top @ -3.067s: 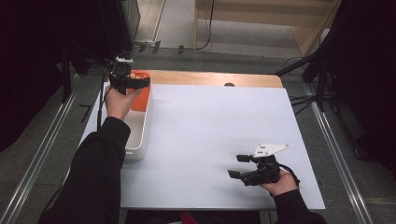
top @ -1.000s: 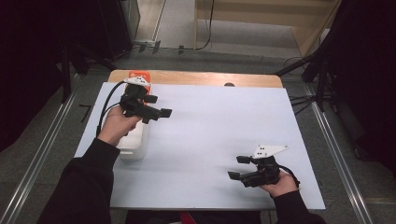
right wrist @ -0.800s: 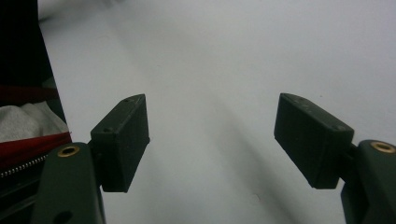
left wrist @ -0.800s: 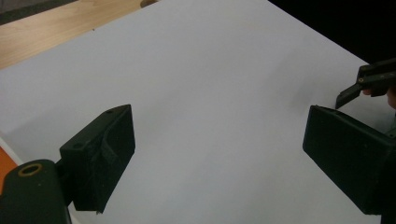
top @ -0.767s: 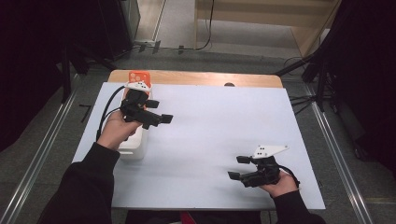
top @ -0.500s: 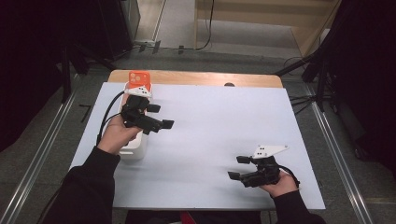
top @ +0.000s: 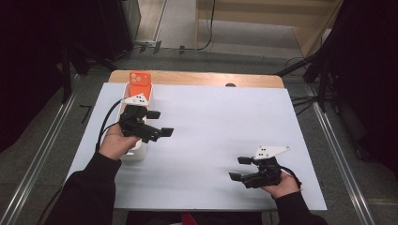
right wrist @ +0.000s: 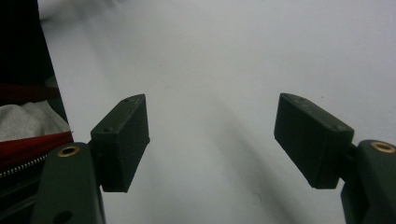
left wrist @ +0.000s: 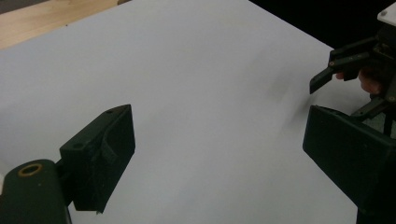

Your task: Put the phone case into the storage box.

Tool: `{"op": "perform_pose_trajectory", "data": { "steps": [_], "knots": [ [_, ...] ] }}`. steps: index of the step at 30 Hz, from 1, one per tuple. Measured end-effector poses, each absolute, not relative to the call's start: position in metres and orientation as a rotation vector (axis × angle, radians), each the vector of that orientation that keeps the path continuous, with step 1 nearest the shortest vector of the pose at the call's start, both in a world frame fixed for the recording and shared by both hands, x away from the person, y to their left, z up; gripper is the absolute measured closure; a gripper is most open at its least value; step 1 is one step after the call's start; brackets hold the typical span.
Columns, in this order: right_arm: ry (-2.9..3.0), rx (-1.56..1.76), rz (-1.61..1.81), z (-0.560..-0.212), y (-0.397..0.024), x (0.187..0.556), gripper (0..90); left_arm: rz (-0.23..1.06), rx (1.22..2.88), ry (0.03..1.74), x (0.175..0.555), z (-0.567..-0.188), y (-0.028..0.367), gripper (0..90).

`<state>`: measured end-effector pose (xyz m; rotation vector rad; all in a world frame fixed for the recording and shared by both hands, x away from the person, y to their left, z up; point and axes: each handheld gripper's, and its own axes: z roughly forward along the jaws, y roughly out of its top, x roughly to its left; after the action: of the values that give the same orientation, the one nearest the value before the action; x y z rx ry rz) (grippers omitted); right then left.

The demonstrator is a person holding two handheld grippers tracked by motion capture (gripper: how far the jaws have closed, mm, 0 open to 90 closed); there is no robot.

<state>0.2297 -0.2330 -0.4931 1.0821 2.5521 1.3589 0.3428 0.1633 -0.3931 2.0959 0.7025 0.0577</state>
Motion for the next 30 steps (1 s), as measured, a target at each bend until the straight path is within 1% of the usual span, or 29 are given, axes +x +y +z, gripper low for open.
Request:
{"op": "perform_pose_trajectory", "data": {
  "steps": [11, 20, 21, 22, 30],
  "knots": [
    [2.554, 1.081, 1.354, -0.493, -0.232, 0.23, 25.1, 0.093, 2.115, 0.652, 0.322, -0.406, 0.167, 9.6],
    [2.556, 1.089, 1.35, -0.493, -0.232, 0.23, 25.1, 0.092, 2.112, 0.644, 0.309, -0.415, 0.171, 9.6],
    [2.555, 1.084, 1.351, -0.493, -0.232, 0.23, 25.1, 0.105, 2.112, 0.647, 0.307, -0.415, 0.172, 10.9],
    [2.555, 1.084, 1.35, -0.493, -0.232, 0.23, 25.1, 0.107, 2.11, 0.65, 0.306, -0.416, 0.172, 14.4],
    [2.558, 1.089, 1.344, -0.493, -0.232, 0.23, 25.1, 0.092, 2.125, 0.649, 0.297, -0.424, 0.173, 14.4]
  ]
}}
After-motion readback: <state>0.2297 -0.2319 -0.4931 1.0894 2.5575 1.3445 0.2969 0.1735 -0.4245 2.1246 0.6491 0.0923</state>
